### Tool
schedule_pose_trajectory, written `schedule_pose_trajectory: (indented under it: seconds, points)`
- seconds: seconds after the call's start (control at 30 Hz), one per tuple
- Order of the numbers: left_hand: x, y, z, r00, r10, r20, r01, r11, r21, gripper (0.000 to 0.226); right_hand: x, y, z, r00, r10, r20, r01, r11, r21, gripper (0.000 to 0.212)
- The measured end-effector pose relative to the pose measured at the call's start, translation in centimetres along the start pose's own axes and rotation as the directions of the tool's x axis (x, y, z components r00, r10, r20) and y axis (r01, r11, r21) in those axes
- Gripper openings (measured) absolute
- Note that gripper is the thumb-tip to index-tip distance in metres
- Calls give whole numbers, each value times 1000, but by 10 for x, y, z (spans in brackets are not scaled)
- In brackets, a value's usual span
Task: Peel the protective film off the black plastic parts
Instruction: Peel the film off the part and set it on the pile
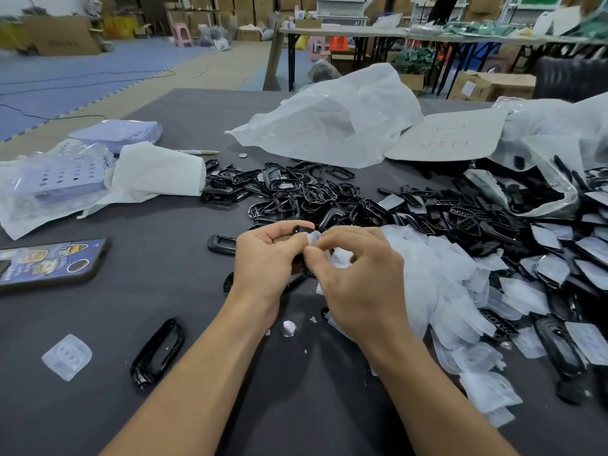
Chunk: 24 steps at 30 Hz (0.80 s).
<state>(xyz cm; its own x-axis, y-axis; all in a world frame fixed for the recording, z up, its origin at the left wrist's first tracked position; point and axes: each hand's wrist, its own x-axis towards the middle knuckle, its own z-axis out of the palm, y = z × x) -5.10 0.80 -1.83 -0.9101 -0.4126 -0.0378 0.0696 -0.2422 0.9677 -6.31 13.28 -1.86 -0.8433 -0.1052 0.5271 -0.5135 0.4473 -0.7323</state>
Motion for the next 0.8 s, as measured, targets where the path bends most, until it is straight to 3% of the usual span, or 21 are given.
schedule_pose_trajectory:
  seconds: [0.1,0.27,0.43,0.6,0.8]
  points:
    - [0,1,-1,999,15,32,-15,1000,1,23,2,-1,-1,992,119,49,-125,975,181,14]
    - [-1,1,-1,994,34,107,-34,999,6,21,2,-2,-3,965,262,-5,-256,945,204,15]
    - [0,0,3,991,18,134,-15,1000,-24,28,6,0,-8,955,294,-31,-283,940,192,15]
    - [3,2,-2,956,-83,281,138,973,-183,38,9,5,-10,948,314,-57,-301,938,172,16]
    - [7,-2,-5,921,-99,376,190,958,-213,36,13,10,-12,934,354,-43,-337,916,218,18]
